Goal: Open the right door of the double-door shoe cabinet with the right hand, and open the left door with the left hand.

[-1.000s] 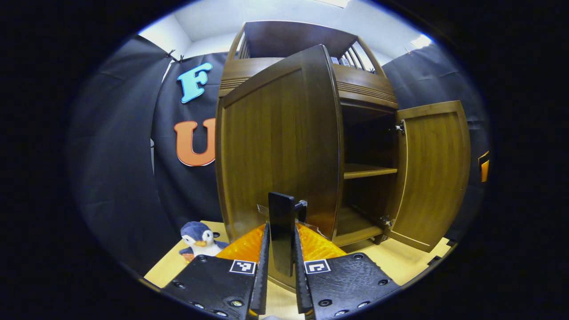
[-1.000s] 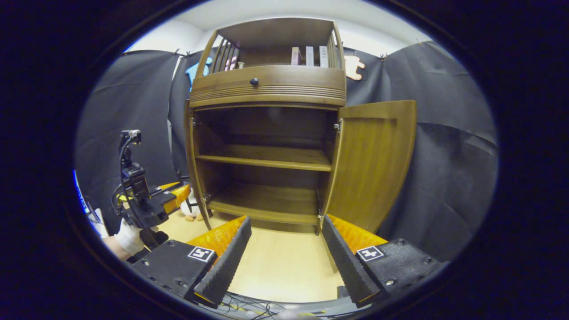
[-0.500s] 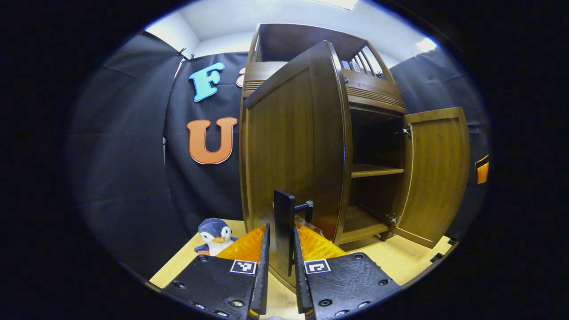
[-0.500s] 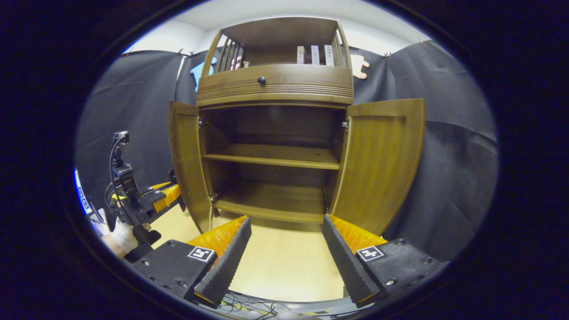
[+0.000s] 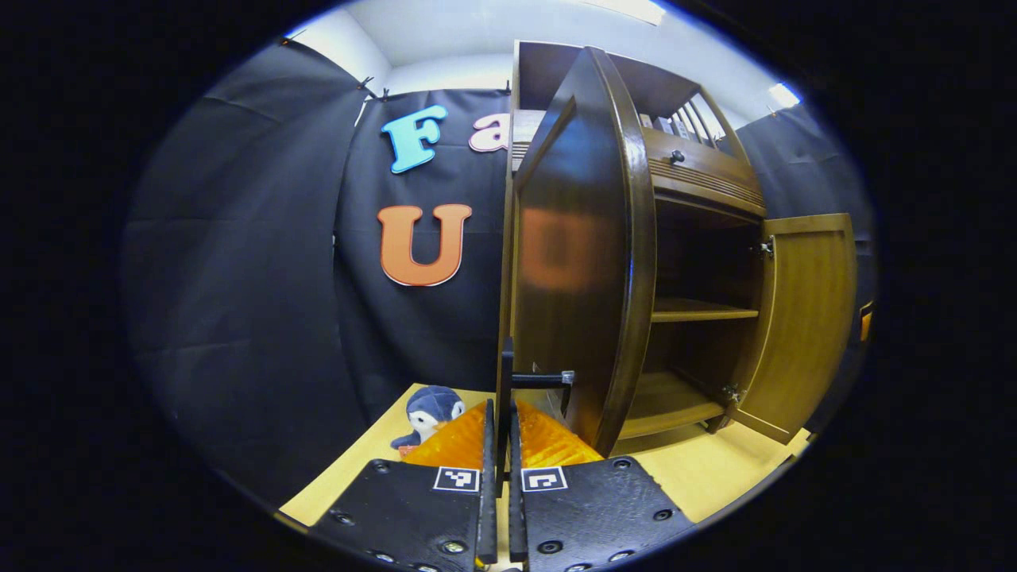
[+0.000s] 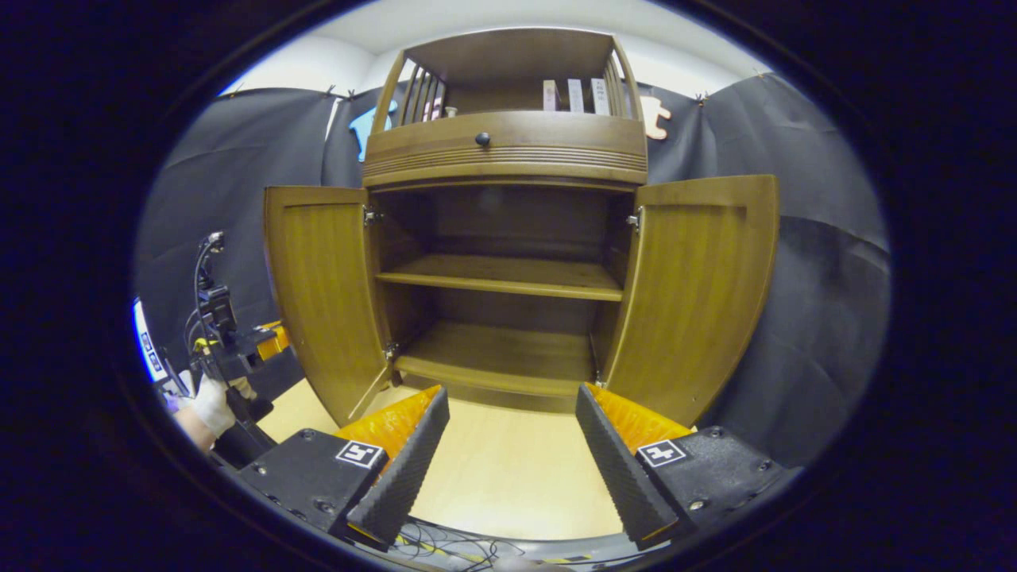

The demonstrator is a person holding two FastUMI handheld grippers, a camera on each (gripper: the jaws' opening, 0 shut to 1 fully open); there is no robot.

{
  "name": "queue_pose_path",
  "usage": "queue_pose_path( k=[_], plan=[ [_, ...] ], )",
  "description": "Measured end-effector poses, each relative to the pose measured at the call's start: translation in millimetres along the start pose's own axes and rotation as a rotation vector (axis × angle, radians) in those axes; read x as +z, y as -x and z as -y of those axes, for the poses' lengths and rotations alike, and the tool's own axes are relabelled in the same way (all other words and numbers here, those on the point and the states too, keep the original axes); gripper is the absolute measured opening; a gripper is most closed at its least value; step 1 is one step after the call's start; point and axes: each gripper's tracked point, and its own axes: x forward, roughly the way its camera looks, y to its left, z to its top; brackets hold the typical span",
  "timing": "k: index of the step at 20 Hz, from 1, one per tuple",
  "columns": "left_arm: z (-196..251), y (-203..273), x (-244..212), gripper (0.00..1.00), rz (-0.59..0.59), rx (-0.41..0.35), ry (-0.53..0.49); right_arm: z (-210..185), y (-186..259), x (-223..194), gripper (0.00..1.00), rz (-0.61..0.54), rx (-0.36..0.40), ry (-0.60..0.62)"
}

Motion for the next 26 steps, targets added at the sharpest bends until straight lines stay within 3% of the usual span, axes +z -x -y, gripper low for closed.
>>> queue_pose_path(
  k=[3,4,5,18,23,26],
  plan=[
    [-11,-3,1,0.05,0.001,-0.053,-0.019,-5,-3,1,1.0,-0.002,0.009,0.005],
    [-15,-2,1,0.13,0.006,-0.071,-0.032,-7,-3,2,1.0,-0.003,0.013,0.007],
    [-21,-3,1,0.0,0.002,-0.084,-0.043,-8,-4,1,1.0,-0.004,0.015,0.009],
    [-47,-10,3,0.0,-0.032,-0.371,-0.005,-33,-17,4,1.0,-0.029,0.082,0.044],
    [-50,-9,3,0.02,-0.047,-0.365,-0.014,-38,-19,5,1.0,-0.026,0.099,0.056],
    [-60,3,4,0.12,-0.055,-0.337,-0.015,-35,-19,8,1.0,-0.019,0.097,0.059]
  ],
)
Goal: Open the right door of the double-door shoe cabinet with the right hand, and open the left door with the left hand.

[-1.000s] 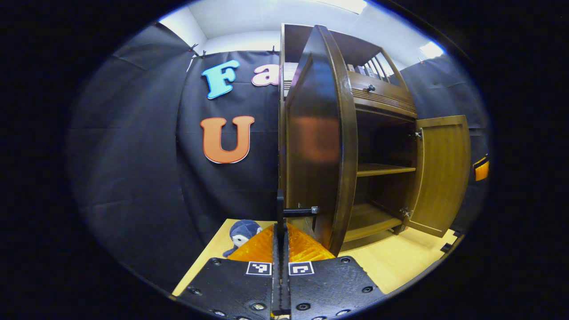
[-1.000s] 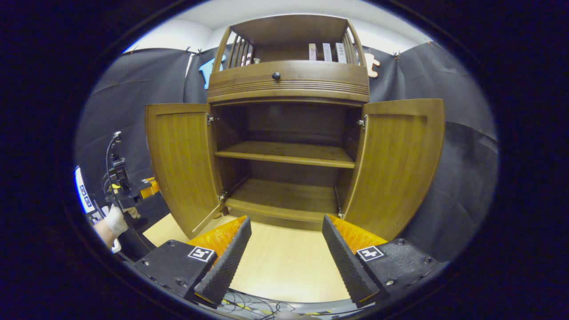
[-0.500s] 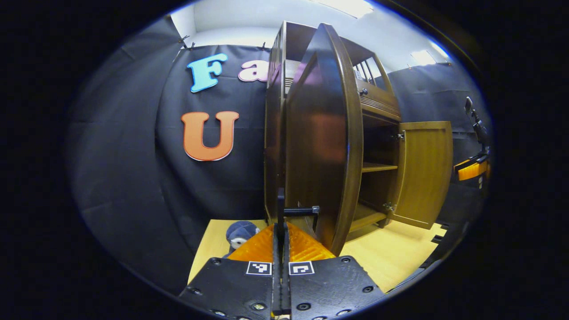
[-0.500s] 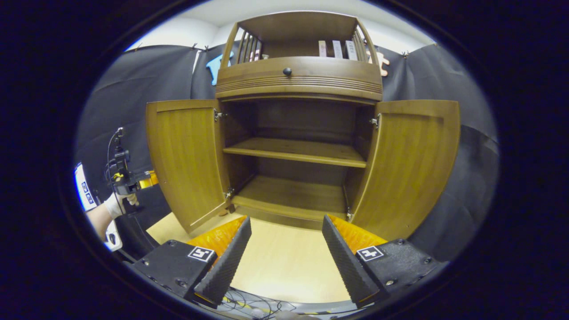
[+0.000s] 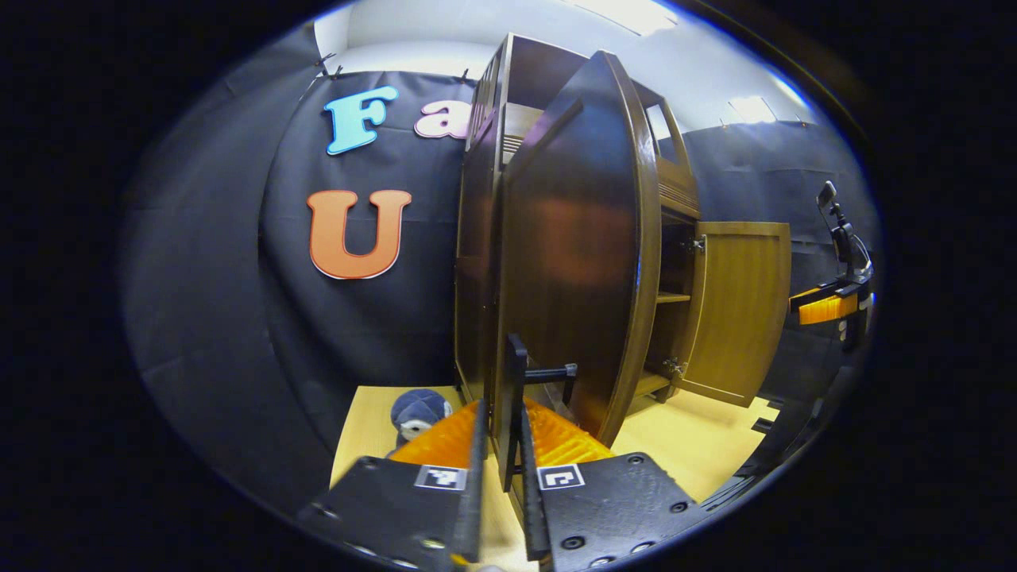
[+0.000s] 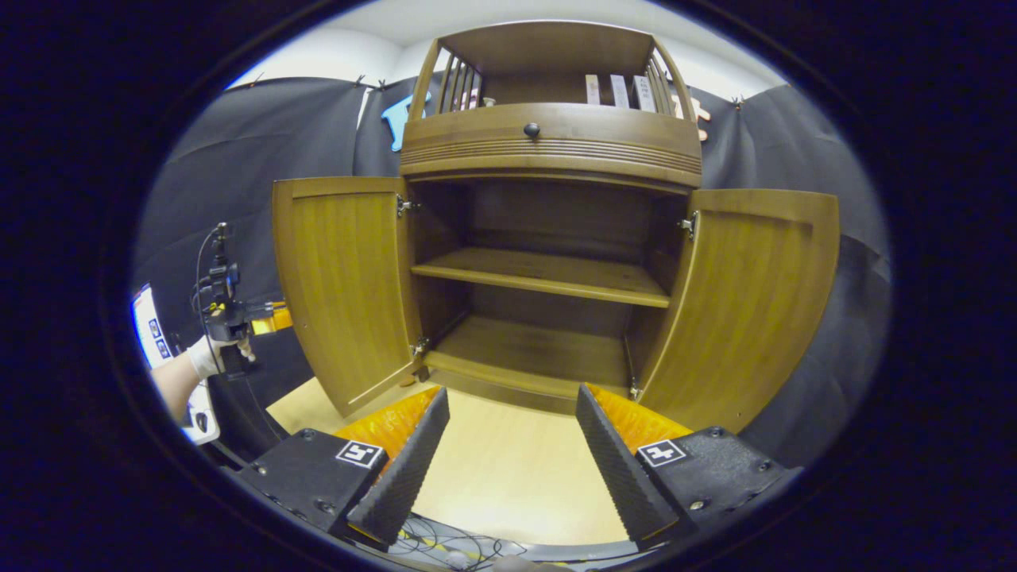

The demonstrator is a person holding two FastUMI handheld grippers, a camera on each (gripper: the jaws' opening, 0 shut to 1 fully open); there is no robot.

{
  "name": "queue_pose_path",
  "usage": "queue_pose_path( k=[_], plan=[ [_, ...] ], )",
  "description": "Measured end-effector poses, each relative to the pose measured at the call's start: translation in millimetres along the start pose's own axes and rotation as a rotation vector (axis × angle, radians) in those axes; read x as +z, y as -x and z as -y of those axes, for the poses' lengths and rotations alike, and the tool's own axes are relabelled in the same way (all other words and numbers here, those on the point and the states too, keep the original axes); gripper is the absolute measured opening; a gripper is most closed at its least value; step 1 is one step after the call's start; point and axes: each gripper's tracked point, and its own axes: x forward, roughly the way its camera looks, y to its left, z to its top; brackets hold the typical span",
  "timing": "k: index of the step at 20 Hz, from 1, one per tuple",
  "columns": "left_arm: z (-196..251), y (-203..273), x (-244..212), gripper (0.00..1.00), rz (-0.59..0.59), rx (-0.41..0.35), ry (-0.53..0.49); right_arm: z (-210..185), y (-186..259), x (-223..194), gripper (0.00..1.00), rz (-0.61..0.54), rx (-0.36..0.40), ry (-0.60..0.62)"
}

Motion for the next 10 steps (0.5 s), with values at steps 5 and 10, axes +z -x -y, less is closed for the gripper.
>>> queue_pose_path(
  k=[5,10],
  plan=[
    [-22,37,7,1.0,-0.014,0.145,0.005,6,-1,3,1.0,0.021,-0.001,-0.015],
    [-10,80,36,0.95,-0.006,0.322,-0.014,14,-3,10,1.0,0.051,-0.003,-0.038]
  ],
)
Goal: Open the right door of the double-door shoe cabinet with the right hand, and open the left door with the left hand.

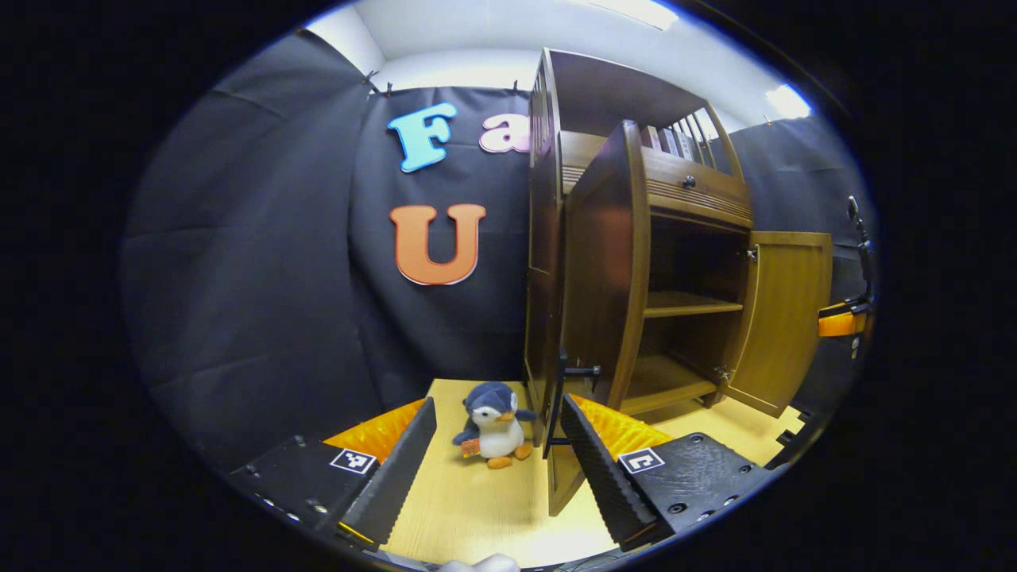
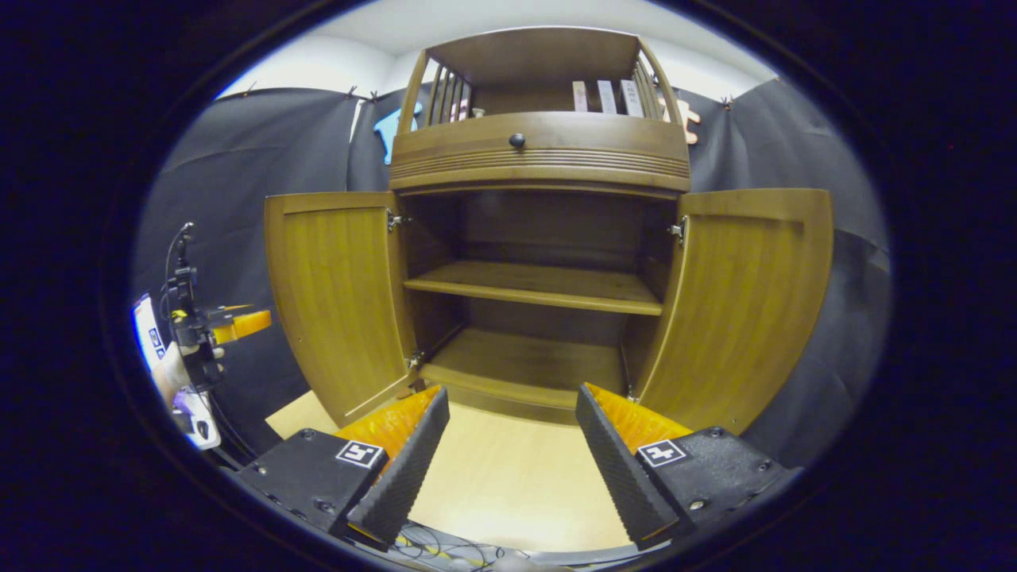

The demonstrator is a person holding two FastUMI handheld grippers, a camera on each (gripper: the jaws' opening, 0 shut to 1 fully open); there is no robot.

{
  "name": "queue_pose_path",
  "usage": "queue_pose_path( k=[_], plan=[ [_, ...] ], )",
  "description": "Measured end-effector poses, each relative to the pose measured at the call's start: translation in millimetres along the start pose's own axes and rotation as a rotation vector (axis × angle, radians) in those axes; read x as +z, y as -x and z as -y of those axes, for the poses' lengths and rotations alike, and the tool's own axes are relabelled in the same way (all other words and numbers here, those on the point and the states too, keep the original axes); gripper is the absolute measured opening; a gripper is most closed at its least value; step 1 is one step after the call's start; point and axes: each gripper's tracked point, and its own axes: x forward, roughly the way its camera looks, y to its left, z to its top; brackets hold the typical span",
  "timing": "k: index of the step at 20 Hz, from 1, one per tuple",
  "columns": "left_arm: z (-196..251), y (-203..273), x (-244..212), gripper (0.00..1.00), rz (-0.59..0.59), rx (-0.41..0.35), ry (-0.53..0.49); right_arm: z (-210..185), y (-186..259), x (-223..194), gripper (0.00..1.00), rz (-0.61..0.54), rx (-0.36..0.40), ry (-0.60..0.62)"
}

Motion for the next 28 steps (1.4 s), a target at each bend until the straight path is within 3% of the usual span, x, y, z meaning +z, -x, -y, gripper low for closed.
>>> queue_pose_path(
  k=[4,10,13,22,28],
  plan=[
    [31,14,24,0.95,-0.029,0.067,-0.014,10,-1,8,1.0,0.027,-0.006,-0.021],
    [109,5,64,0.95,0.018,0.085,0.005,39,3,14,1.0,0.05,-0.047,-0.056],
    [156,-8,68,0.95,0.043,0.058,0.016,61,8,15,1.0,0.06,-0.088,-0.077],
    [248,-24,26,1.0,-0.015,0.011,-0.05,126,26,15,1.0,0.104,-0.243,-0.107],
    [267,-20,25,0.96,-0.018,0.008,-0.019,134,28,19,1.0,0.122,-0.263,-0.108]
  ],
)
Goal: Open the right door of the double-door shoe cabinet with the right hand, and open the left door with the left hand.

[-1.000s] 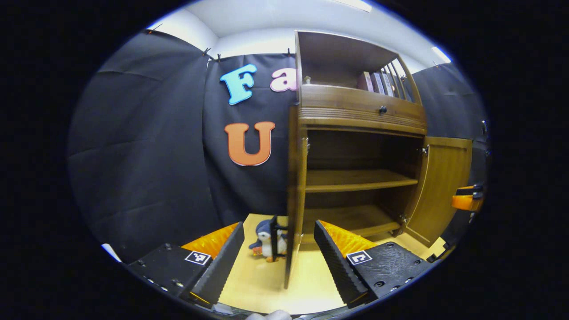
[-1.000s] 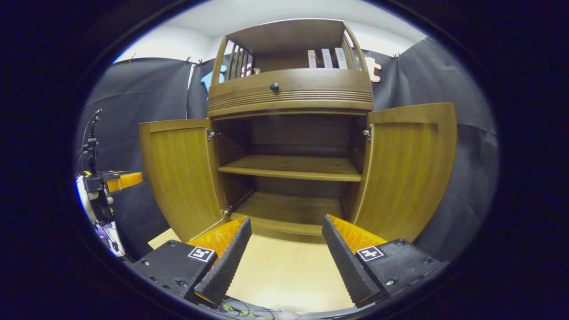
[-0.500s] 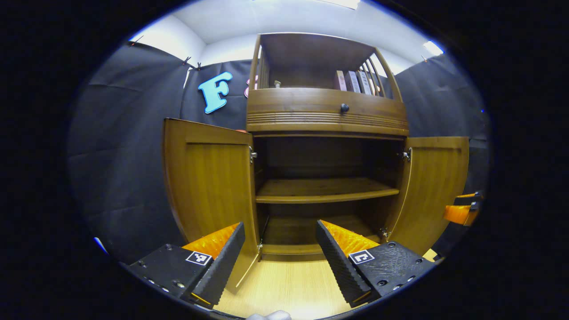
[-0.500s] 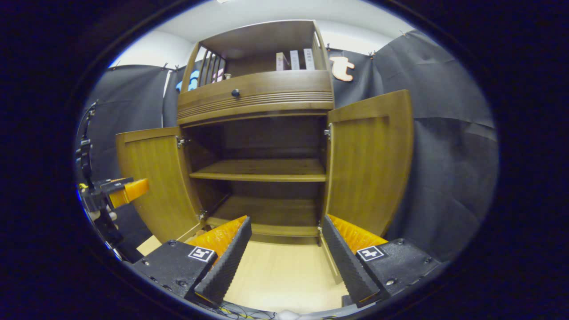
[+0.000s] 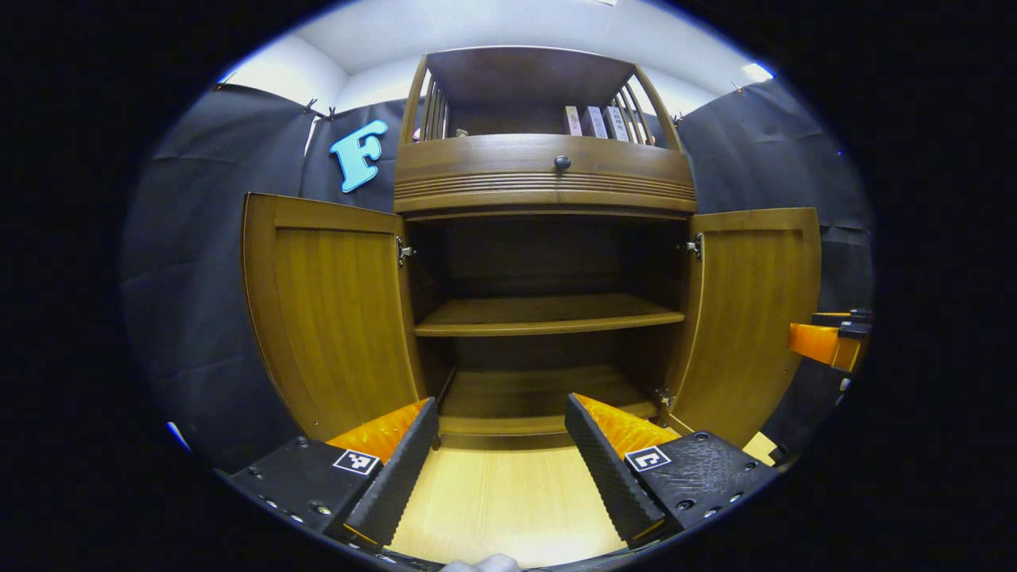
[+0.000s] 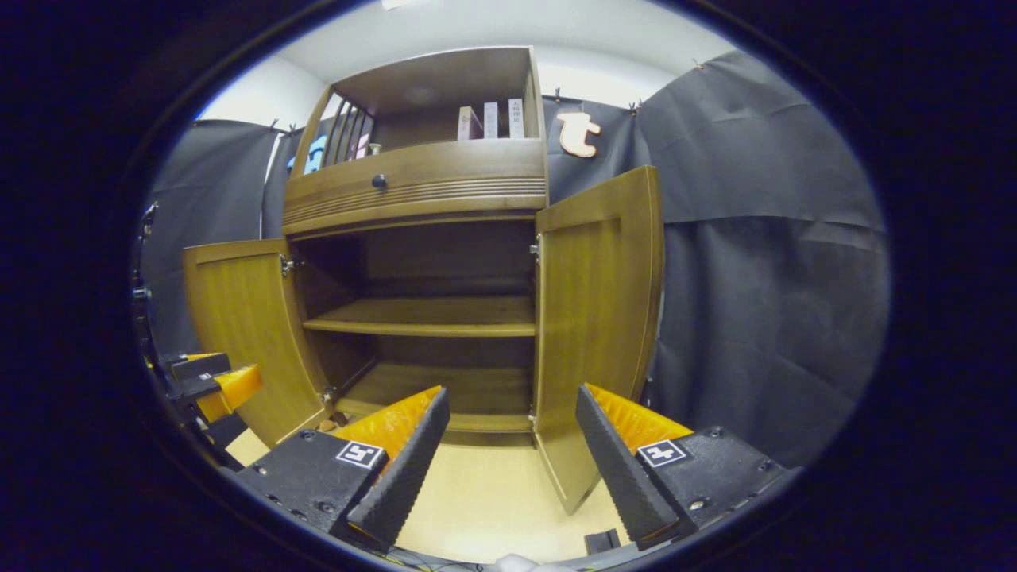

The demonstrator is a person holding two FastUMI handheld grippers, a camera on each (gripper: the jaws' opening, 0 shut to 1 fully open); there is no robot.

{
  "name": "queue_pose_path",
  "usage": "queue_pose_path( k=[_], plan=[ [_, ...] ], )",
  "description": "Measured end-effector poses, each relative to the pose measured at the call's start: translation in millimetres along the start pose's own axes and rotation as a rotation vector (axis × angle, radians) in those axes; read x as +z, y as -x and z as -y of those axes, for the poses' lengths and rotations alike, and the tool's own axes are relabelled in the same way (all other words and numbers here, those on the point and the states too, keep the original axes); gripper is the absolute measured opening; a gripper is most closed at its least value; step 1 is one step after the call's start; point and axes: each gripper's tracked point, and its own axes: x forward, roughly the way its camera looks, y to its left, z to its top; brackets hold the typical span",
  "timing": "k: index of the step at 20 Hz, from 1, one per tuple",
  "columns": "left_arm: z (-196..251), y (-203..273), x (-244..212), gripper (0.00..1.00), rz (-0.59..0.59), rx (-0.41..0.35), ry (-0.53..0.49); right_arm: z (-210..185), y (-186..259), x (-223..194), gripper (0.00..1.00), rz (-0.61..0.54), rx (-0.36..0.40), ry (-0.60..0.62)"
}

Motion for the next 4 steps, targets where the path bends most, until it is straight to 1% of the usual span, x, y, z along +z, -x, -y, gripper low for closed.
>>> queue_pose_path(
  k=[4],
  plan=[
    [-6.5,3.4,7.4,0.96,0.019,0.015,-0.012,-5.6,-1.2,0.0,1.0,0.008,0.005,0.005]
  ],
)
